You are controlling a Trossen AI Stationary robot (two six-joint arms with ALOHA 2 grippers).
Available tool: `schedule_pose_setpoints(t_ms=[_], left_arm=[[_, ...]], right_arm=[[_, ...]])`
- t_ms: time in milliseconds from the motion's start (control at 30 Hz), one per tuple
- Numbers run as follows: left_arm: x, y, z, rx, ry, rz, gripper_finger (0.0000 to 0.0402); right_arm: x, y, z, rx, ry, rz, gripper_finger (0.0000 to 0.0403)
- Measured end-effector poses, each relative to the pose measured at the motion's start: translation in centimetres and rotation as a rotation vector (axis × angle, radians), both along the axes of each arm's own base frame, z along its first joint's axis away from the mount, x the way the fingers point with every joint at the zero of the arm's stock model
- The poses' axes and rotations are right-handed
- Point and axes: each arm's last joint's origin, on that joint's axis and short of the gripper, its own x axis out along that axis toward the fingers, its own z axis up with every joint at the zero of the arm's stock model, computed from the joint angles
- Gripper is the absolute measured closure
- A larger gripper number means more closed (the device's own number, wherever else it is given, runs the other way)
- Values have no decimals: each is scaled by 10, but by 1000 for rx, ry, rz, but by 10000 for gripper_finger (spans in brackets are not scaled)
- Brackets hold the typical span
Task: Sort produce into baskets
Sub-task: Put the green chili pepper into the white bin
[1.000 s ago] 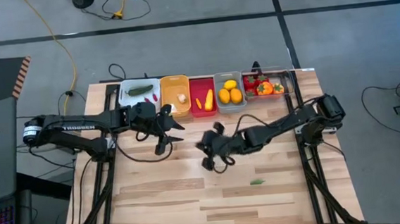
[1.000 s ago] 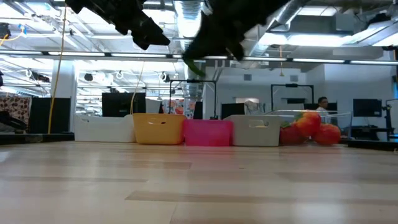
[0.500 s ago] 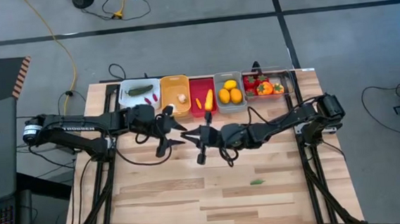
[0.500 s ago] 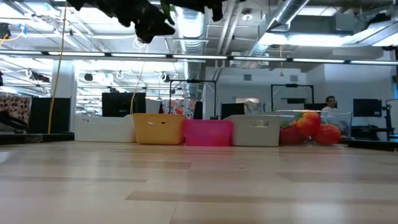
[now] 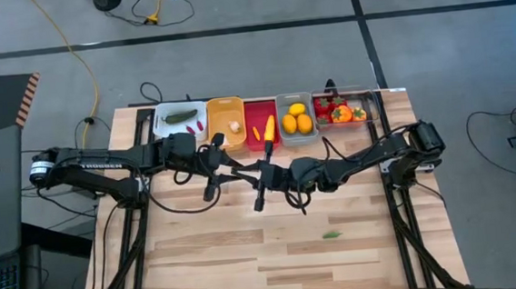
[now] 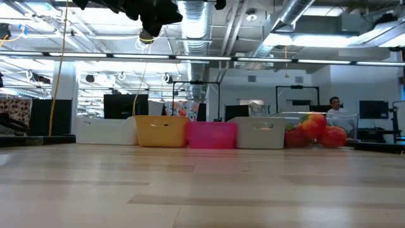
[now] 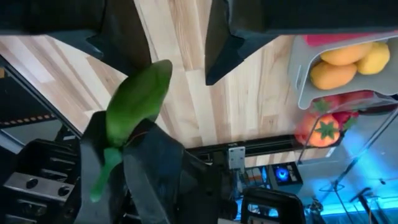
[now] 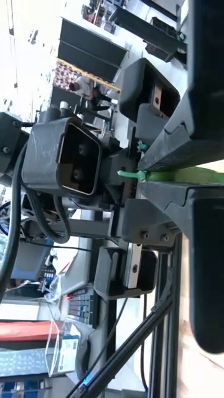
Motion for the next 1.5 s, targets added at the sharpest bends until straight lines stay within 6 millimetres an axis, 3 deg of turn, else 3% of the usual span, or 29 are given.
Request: schedule_pose_setpoints(t_ms=[533, 967, 1100, 1333, 1500], left_arm=[[0, 0, 0, 1, 0, 0, 376], [0, 0, 0, 1, 1, 2, 397], [0, 0, 0, 2, 1, 3, 397], [0, 0, 0, -18, 3, 9, 397], [-7, 8, 4, -40, 7, 50, 397]], right_arm=[[0, -2, 0, 3, -1, -6, 344], [1, -9, 0, 35, -8, -18, 339], [1, -9, 0, 35, -6, -18, 312], [1, -9, -1, 34, 7, -22, 232], [-10, -4, 6, -14, 97, -116, 188]])
